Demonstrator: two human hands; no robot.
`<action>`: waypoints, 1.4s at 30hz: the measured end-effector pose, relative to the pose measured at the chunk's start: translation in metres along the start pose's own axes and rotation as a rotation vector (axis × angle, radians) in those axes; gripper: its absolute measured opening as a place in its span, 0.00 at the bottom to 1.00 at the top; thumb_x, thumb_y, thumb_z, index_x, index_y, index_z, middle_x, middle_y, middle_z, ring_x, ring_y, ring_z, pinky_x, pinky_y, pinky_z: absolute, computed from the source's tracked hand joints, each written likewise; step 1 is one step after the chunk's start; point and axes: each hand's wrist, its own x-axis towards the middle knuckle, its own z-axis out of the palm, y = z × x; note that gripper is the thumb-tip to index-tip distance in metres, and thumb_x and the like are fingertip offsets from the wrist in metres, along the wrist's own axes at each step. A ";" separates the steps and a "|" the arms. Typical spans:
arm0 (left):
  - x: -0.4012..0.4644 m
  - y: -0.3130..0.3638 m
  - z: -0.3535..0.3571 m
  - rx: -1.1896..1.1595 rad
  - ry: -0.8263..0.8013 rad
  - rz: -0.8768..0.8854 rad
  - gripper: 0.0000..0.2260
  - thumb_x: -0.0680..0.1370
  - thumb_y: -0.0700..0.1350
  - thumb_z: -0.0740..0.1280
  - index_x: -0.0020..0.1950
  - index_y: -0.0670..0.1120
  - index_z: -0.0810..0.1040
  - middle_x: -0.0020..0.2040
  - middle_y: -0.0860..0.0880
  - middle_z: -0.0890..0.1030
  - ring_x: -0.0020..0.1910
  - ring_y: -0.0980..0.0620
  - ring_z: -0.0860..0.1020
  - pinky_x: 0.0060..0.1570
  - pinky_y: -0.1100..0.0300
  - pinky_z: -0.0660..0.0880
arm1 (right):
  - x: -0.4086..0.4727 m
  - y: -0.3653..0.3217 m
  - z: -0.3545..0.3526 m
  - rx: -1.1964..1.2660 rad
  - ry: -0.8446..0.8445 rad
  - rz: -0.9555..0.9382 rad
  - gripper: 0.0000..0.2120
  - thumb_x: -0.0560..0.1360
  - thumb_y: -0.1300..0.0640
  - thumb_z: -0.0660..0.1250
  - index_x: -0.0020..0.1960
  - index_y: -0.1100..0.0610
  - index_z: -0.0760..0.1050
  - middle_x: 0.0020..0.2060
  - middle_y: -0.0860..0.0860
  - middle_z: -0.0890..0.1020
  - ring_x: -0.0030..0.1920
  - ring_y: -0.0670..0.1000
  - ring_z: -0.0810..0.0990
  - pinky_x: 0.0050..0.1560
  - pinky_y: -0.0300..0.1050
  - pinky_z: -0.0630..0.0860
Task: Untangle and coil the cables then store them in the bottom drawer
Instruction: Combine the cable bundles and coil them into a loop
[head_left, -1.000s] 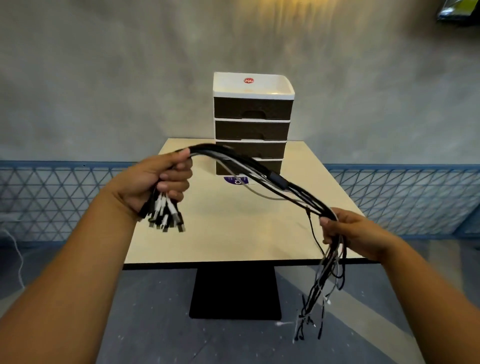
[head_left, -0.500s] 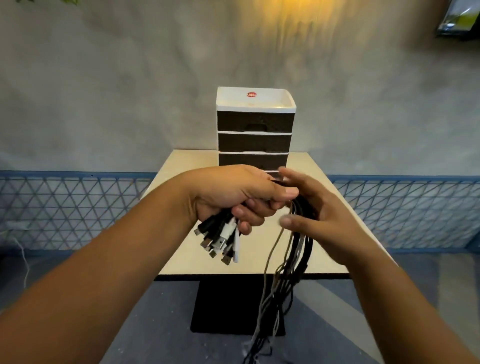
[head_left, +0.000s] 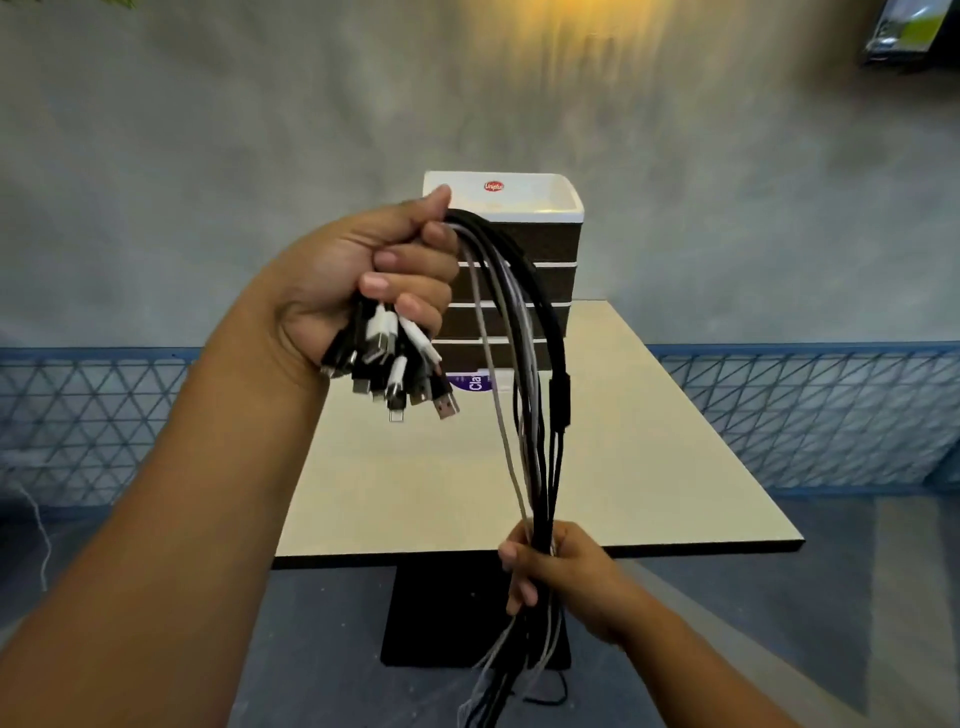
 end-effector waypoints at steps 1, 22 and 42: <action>-0.002 0.004 -0.007 -0.064 -0.002 -0.002 0.17 0.83 0.54 0.57 0.39 0.46 0.70 0.25 0.56 0.60 0.21 0.59 0.61 0.27 0.66 0.70 | -0.001 0.009 0.001 0.013 0.019 0.025 0.13 0.74 0.47 0.71 0.39 0.55 0.75 0.26 0.55 0.74 0.34 0.58 0.80 0.45 0.52 0.75; 0.035 -0.110 -0.052 0.552 0.933 0.489 0.12 0.81 0.55 0.60 0.48 0.47 0.73 0.29 0.53 0.73 0.28 0.58 0.73 0.40 0.61 0.77 | -0.034 -0.118 0.027 -1.479 -0.157 0.282 0.15 0.83 0.45 0.55 0.59 0.56 0.71 0.53 0.55 0.78 0.44 0.55 0.72 0.42 0.47 0.65; 0.001 -0.127 -0.006 0.543 0.266 -0.055 0.15 0.83 0.47 0.58 0.40 0.43 0.76 0.31 0.44 0.74 0.29 0.46 0.76 0.34 0.56 0.74 | -0.014 -0.208 0.011 -1.149 -0.043 -0.125 0.19 0.64 0.43 0.78 0.44 0.44 0.70 0.34 0.43 0.77 0.34 0.40 0.75 0.29 0.33 0.69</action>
